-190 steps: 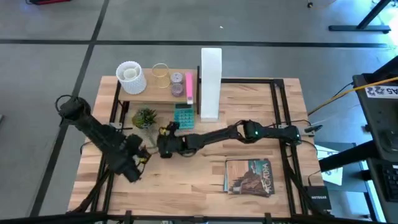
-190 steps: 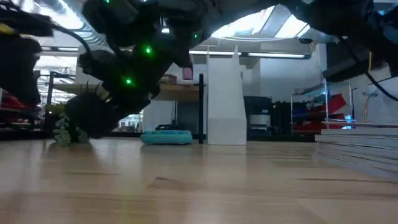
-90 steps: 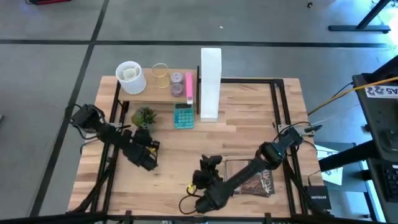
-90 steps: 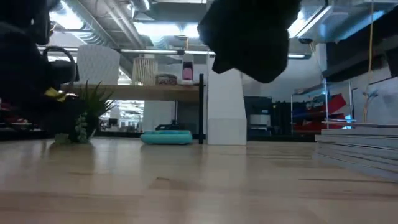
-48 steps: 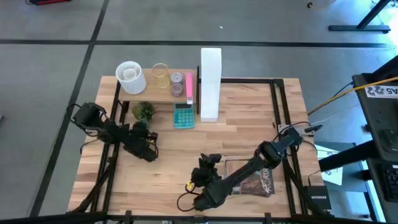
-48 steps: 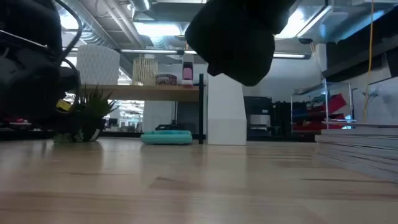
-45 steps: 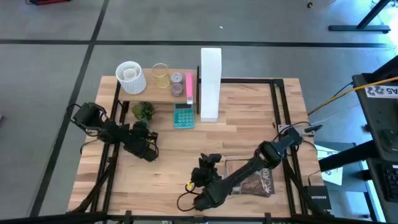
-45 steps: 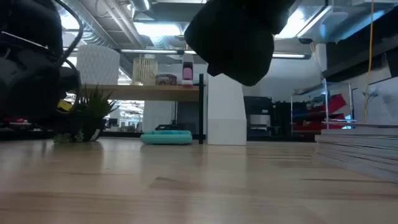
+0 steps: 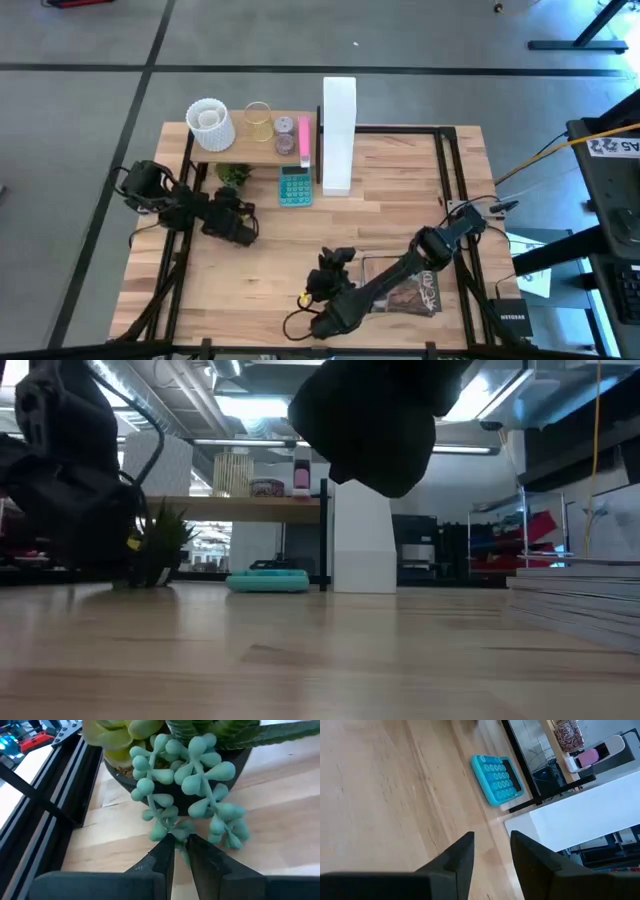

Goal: Stock shelves
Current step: Put the plant pot under the shelf, then put the brown book into the white bookshelf

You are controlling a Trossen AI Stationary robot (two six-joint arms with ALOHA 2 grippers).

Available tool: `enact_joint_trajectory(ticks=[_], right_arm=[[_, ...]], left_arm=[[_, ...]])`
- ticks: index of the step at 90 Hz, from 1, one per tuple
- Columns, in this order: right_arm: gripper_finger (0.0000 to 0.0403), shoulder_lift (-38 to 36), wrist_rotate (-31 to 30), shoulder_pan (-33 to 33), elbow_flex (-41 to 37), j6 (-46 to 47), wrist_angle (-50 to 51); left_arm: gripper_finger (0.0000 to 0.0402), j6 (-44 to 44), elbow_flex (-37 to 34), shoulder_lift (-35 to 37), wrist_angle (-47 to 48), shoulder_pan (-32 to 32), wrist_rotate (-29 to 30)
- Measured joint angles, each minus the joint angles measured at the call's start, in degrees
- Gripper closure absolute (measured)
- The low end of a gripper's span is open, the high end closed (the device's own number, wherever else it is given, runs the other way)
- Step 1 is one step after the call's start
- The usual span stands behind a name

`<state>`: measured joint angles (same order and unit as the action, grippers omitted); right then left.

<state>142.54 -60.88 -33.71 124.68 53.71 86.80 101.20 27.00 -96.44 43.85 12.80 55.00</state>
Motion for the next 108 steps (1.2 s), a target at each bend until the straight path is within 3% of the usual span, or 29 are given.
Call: enact_joint_trajectory(ticks=[24, 46, 68, 87, 108], right_arm=[[0.0291, 0.0, 0.0, 0.0, 0.0, 0.0, 0.0], [0.0291, 0.0, -0.2, -0.6, 0.0, 0.0, 0.1], [0.0291, 0.0, -1.4, -3.7, 0.0, 0.0, 0.7], [0.0290, -0.5, 2.7, -6.7, 0.0, 0.3, 3.1], [0.0290, -7.0, 6.3, -11.5, 0.0, -3.7, 3.2]], left_arm=[[0.0363, -2.1, -0.3, 3.4, 0.2, 0.1, -2.1], [0.0363, -5.9, 1.9, 9.5, 0.3, 5.9, -5.9], [0.0363, -10.2, 5.6, 17.6, 3.6, 10.9, -4.9], [0.0360, -13.5, 7.7, 23.3, 3.5, 14.5, -4.2], [0.0318, -19.9, 9.5, 26.9, -4.0, 21.1, 0.7]])
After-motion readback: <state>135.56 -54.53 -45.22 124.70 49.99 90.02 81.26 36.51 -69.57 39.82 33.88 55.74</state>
